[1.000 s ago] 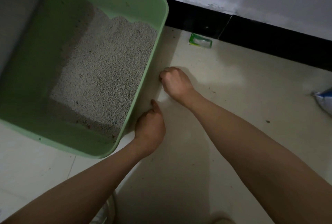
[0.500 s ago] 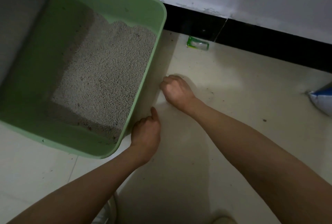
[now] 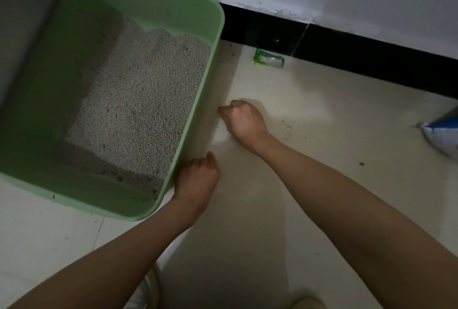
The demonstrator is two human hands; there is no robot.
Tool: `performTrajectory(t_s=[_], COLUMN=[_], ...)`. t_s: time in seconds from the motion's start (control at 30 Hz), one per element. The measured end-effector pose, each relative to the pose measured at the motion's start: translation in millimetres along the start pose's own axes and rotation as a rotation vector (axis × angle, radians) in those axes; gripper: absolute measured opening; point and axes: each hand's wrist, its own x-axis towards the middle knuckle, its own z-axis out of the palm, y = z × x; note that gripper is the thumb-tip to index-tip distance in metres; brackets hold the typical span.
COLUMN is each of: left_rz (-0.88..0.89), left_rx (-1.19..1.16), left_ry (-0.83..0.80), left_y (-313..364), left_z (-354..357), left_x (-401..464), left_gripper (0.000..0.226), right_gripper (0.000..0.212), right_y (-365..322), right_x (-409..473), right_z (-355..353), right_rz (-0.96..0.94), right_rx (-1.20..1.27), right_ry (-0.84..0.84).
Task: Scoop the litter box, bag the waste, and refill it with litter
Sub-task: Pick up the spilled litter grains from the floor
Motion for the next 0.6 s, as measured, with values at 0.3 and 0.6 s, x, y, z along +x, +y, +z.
performTrajectory(t_s=[0.3,0.6], left_rz=[-0.007,-0.074], left_rx=[0.01,0.015], left_ry=[-0.023,-0.157], left_y=[1,1], left_z=[-13,-25], left_x=[18,24], left_gripper=[0.034,0.029], right_gripper=[0.012,0.016], right_y=[-13,-7], right_x=[14,12], right_z=[-4,0], right_rz=[-0.044,-0.057], right_rx=[-0.105,-0.096], right_ry=[-0.024,0.015])
